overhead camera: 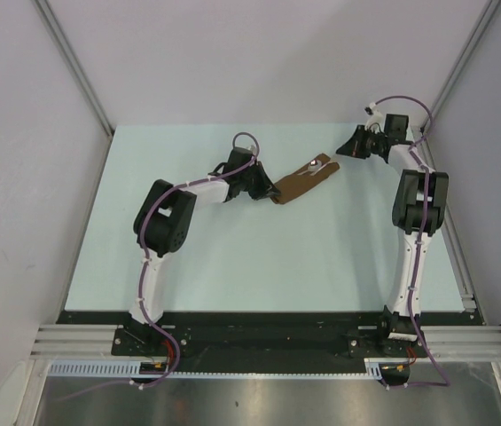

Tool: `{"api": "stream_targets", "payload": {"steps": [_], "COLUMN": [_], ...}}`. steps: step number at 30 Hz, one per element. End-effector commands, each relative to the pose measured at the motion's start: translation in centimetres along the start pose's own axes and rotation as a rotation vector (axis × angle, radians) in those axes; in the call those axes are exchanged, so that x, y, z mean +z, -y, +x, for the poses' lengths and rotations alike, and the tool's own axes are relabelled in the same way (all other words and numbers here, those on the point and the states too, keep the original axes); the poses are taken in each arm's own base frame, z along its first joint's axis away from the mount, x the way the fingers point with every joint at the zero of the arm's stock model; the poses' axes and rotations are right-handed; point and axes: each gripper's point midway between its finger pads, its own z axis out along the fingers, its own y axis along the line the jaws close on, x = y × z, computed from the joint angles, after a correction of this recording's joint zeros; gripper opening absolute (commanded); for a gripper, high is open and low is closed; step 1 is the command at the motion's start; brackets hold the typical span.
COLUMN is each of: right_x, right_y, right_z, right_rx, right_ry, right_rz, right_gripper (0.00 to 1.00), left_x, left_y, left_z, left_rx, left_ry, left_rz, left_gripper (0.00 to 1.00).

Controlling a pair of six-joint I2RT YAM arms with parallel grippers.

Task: Fold the napkin into a case and place the utensils inside
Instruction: Insert the fork into the folded napkin.

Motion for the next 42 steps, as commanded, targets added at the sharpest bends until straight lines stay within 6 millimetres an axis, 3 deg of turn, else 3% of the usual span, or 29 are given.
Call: {"api": "stream_targets", "payload": {"steps": [1, 8, 14, 23, 25, 30, 31, 38, 42], "right_x": [-0.8, -0.6, -0.9, 0.2, 0.1, 0.4, 0.2, -0.6, -1.0], "right_y": [-3.7, -4.2, -4.9, -6.7, -7.1, -7.1, -7.1, -6.0, -6.2], "right_z": [-2.4, -1.1, -1.5, 1.2, 1.1, 2.7, 2.3, 1.2, 1.3], "right_rx": [-0.052, -0.051, -0.075, -0.025, -0.005, 0.025, 0.011, 0.001, -0.008], "right_ry": [0.051, 0.037, 0.032, -0.003, 0.015, 0.0, 0.014, 0.014, 0.002], "right_rz": [-0.045, -0.011, 0.01, -0.026, -0.044, -0.033, -0.026, -0.006, 0.001], "right_gripper": [0.0, 0.0, 0.0, 0.0, 0.0, 0.02, 0.02, 0.27, 0.31], "left_x": [0.1, 0.1, 0.1, 0.0, -0.1, -0.2, -0.1, -1.9, -3.7], "left_y": [0.6, 0.7, 0.7, 0.8, 0.9, 1.0, 0.8, 2.7, 4.2], "left_z": [-0.6, -0.4, -0.2, -0.3, -0.3, -0.1, 0.0, -0.7, -1.3], "left_rx": [0.028, 0.031, 0.029, 0.03, 0.03, 0.032, 0.032, 0.11, 0.146], "left_ry": [0.02, 0.016, 0.017, 0.023, 0.025, 0.022, 0.019, 0.04, 0.063], "left_rz": [0.009, 0.01, 0.011, 0.014, 0.018, 0.023, 0.02, 0.044, 0.05], "left_gripper": [0.0, 0.0, 0.0, 0.0, 0.0, 0.0, 0.0, 0.01, 0.02]}}
